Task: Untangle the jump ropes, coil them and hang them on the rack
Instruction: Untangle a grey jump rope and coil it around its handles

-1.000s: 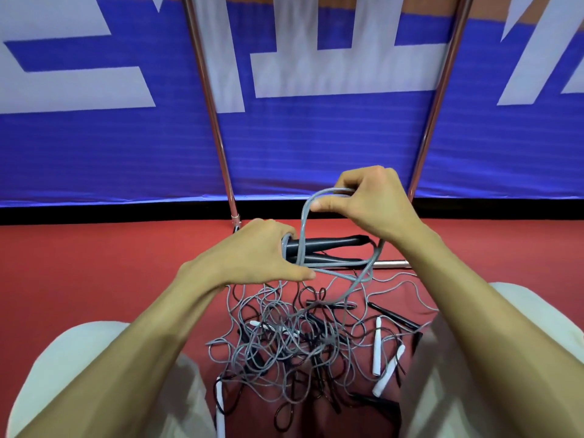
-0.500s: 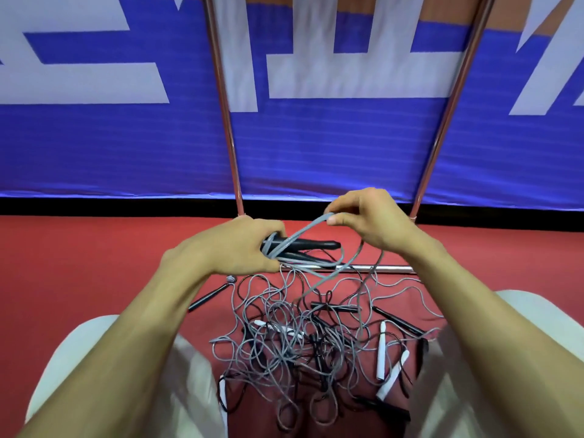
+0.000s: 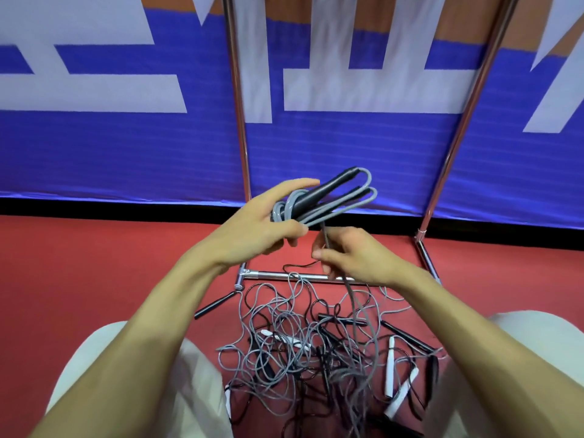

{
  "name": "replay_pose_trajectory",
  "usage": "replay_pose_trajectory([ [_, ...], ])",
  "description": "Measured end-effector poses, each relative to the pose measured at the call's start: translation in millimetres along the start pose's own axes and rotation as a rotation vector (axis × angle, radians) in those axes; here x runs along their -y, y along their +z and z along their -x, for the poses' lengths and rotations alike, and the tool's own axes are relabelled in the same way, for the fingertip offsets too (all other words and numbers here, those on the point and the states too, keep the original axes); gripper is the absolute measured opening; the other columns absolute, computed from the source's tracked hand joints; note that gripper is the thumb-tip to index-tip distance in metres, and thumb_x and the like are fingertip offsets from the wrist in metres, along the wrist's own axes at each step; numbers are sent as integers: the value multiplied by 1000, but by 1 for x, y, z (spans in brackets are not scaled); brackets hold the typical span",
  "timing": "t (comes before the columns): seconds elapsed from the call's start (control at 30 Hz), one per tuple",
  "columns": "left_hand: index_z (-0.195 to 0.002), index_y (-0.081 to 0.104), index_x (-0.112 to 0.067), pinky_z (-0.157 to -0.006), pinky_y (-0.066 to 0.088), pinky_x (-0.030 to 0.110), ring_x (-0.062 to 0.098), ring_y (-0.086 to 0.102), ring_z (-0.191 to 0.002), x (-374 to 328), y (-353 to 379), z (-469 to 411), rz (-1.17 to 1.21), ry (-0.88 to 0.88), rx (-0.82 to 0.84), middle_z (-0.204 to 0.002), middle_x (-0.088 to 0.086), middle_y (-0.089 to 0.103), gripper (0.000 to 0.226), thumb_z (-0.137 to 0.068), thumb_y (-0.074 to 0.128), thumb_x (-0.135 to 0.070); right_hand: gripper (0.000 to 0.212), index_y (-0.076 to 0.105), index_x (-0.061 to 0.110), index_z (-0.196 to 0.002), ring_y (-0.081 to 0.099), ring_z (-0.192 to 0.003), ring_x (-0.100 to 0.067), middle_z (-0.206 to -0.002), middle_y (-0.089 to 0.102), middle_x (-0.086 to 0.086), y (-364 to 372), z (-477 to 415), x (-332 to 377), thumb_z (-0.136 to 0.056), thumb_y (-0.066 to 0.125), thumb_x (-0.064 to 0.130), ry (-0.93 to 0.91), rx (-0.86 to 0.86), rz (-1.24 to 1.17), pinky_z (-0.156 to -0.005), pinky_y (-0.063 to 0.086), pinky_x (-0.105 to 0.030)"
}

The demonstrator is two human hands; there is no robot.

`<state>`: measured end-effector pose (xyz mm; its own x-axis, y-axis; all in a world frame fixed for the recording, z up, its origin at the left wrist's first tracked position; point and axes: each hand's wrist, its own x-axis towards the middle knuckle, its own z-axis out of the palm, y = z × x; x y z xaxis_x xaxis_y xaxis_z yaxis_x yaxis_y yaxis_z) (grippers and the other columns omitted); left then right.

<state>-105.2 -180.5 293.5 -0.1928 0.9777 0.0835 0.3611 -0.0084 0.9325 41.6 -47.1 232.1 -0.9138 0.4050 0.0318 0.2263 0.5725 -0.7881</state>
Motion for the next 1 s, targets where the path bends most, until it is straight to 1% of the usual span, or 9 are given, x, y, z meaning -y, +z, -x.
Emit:
replay_pose_trajectory([
  [0.13, -95, 54, -22, -49, 31, 30, 23, 39, -59, 14, -2, -7, -46, -51, -163, -64, 5, 60, 18, -87, 67, -12, 14, 51, 12, -85, 64, -53, -20, -59, 62, -4, 9, 5, 10, -98, 51, 17, 97, 170, -2, -55, 57, -33],
  [0.3, -91, 43, -20, -52, 35, 30, 19, 40, -52, 28, -5, -11, -376, -111, -202, -61, 4, 53, 35, -83, 75, -33, 14, 55, 11, -89, 64, -50, -8, -50, 57, 6, -6, 13, 17, -96, 55, 23, 128, 255, 309, -63, 53, -28],
  [0.4, -96, 42, -16, -44, 27, 21, 18, 35, -50, 30, -2, -13, -561, -136, -200, -58, 4, 44, 39, -83, 76, -29, 7, 56, 13, -90, 57, -48, 1, -56, 54, 8, -16, 21, 19, -94, 54, 18, 126, 287, 406, -58, 49, -20],
  [0.5, -100, 41, -16, -48, 30, 29, 20, 39, -54, 36, 3, -20, -706, -200, -190, -63, 5, 45, 39, -83, 75, -26, 5, 56, 16, -90, 52, -50, -1, -59, 50, 8, -23, 27, 21, -94, 53, 15, 55, 287, 495, -55, 43, -23],
  [0.6, -101, 41, -20, -53, 32, 32, 22, 46, -61, 41, 9, -23, -810, -241, -132, -70, 2, 49, 37, -83, 72, -27, 8, 57, 18, -91, 49, -59, -10, -62, 49, 11, -31, 29, 21, -96, 51, 20, -142, 181, 566, -62, 44, -30],
  [0.67, -96, 41, -26, -58, 35, 33, 25, 53, -69, 43, 10, -24, -884, -232, -83, -76, 1, 56, 36, -82, 73, -33, 12, 60, 20, -97, 54, -75, -17, -76, 54, 12, -35, 29, 20, -97, 49, 25, -256, 82, 634, -68, 47, -36],
  [0.77, -93, 48, -33, -64, 45, 35, 25, 57, -73, 43, 12, -25, -892, -180, -28, -79, -1, 60, 35, -77, 78, -37, 19, 65, 28, -109, 59, -91, -21, -91, 59, 9, -41, 29, 19, -96, 51, 33, -329, -138, 698, -64, 43, -33],
  [0.9, -101, 60, -26, -67, 52, 35, 21, 60, -71, 32, 23, -19, -816, -91, 91, -77, -2, 62, 31, -75, 76, -21, 27, 71, 27, -87, 54, -72, -14, -79, 57, 9, -49, 26, 15, -79, 62, 52, -291, -437, 537, -59, 35, -28],
  [1.0, -92, 61, -22, -61, 48, 34, 17, 53, -60, 24, 36, -10, -713, -8, 160, -69, 1, 62, 28, -70, 77, -19, 25, 70, 23, -71, 49, -61, -6, -67, 58, 8, -51, 23, 14, -67, 79, 46, -165, -533, 285, -60, 38, -23],
])
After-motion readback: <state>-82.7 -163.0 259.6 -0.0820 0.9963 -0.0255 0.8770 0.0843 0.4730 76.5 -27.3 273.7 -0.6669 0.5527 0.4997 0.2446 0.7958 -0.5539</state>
